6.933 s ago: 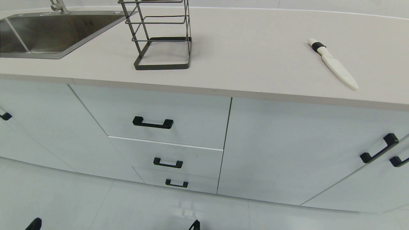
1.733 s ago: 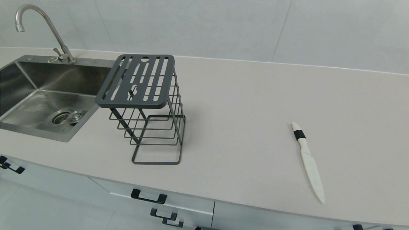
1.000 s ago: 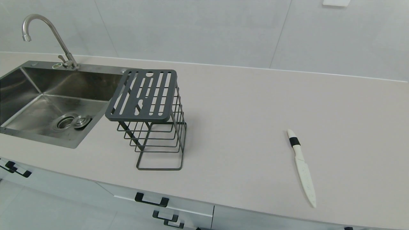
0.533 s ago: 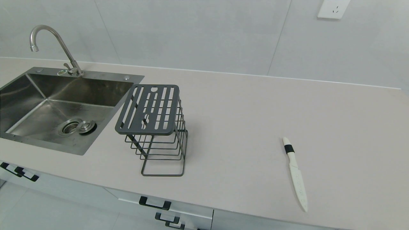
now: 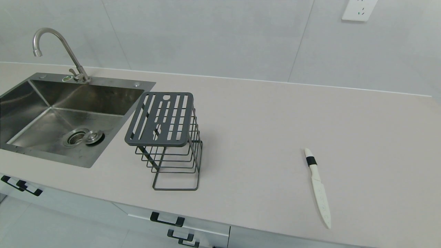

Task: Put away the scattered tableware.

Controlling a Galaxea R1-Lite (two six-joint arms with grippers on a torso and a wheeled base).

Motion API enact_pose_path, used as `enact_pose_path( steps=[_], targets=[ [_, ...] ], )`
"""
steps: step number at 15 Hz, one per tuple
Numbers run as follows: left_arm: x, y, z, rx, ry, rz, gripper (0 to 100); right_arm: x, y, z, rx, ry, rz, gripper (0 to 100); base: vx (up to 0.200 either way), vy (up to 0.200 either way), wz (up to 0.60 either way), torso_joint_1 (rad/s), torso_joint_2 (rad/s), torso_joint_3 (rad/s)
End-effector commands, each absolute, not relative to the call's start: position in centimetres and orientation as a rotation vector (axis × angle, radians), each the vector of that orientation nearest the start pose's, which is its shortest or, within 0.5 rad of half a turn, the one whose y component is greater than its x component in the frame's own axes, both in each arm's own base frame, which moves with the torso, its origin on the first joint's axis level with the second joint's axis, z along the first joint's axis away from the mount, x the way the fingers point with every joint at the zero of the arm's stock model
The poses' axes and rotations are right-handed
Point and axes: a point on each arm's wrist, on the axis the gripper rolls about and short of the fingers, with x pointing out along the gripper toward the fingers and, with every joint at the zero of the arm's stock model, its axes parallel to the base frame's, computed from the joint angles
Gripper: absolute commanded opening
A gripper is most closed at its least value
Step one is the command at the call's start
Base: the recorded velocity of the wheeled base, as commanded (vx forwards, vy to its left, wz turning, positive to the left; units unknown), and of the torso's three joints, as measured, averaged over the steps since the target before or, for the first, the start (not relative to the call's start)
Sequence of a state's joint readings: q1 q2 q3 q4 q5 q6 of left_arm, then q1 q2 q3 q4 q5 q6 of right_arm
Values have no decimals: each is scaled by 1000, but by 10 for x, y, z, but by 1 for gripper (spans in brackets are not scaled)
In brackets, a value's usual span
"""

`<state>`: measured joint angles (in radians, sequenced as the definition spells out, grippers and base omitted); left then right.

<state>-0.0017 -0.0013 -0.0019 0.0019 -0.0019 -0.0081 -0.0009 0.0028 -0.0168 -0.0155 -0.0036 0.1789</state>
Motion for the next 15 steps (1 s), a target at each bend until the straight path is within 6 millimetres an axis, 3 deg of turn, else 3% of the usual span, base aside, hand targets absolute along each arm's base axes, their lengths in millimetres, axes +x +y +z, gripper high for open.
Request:
enact_pose_path(
  steps=[1,3,6,8,10,13,15],
  targets=[
    [-23,0,76,-9,0,-3,100,-24,0,82,210,-25,-4,100,0,0,0,0,0,0],
    [-23,0,76,-11,0,-3,100,-24,0,82,288,-30,-3,100,0,0,0,0,0,0],
    [-23,0,76,-12,0,-3,100,-24,1,82,251,-34,34,100,0,0,0,0,0,0],
    [-23,0,76,-12,0,-3,100,-27,3,105,-248,-279,112,100,0,0,0,0,0,0],
    [-23,0,76,-12,0,-3,100,-34,4,124,-262,-344,142,100,0,0,0,0,0,0],
    [-23,0,76,-11,0,-3,100,-47,6,184,-263,-461,129,100,0,0,0,0,0,0],
    [-23,0,76,-12,0,-3,100,-34,7,197,-270,-407,221,100,0,0,0,0,0,0]
  ],
)
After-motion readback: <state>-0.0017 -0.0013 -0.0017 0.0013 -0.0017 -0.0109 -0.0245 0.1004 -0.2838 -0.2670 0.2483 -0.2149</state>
